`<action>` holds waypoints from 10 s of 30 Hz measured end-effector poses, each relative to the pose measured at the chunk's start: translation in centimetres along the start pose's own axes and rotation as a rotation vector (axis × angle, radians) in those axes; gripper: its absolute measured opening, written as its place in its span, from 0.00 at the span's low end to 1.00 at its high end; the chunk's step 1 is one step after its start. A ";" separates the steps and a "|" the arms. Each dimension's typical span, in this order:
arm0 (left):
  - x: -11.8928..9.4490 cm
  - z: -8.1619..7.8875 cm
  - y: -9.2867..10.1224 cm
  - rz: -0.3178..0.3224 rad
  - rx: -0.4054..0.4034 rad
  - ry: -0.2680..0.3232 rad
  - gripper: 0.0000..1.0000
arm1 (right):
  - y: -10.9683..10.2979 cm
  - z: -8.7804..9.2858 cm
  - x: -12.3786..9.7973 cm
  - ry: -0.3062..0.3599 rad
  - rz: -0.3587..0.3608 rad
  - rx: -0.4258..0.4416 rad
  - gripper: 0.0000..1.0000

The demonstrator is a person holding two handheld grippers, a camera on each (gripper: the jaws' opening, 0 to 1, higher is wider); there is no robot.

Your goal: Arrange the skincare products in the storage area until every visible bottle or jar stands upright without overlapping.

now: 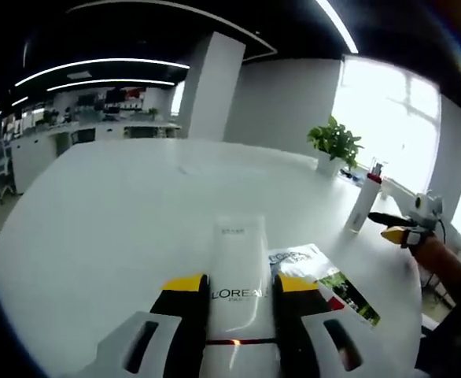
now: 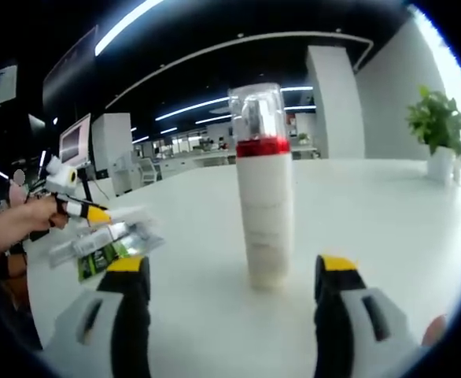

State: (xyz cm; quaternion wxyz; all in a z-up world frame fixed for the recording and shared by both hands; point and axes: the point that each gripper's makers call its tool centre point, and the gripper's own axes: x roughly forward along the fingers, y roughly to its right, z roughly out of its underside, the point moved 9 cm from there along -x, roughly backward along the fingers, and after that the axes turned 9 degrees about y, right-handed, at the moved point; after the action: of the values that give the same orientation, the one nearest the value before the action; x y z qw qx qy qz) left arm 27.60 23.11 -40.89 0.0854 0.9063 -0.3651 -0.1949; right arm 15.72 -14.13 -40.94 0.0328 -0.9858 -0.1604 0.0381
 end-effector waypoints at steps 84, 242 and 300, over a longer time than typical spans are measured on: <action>-0.7 -0.3 -0.8 0.062 0.063 -0.064 0.18 | -5.4 -0.1 -2.3 -0.057 -0.149 -0.077 0.81; -7.8 -5.1 -0.6 -0.217 0.142 0.333 0.35 | -7.3 -0.6 -1.1 -0.063 -0.227 -0.117 0.75; -9.2 -4.4 -0.8 -0.243 0.196 0.372 0.55 | -8.2 -0.5 -0.7 -0.080 -0.255 -0.130 0.74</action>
State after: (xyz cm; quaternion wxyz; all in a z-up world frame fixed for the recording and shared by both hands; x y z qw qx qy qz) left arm 23.88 30.17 -34.42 0.0389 0.9678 -0.2486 0.0029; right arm 12.57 -6.65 -39.82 -0.0328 -0.9552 -0.2875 0.0623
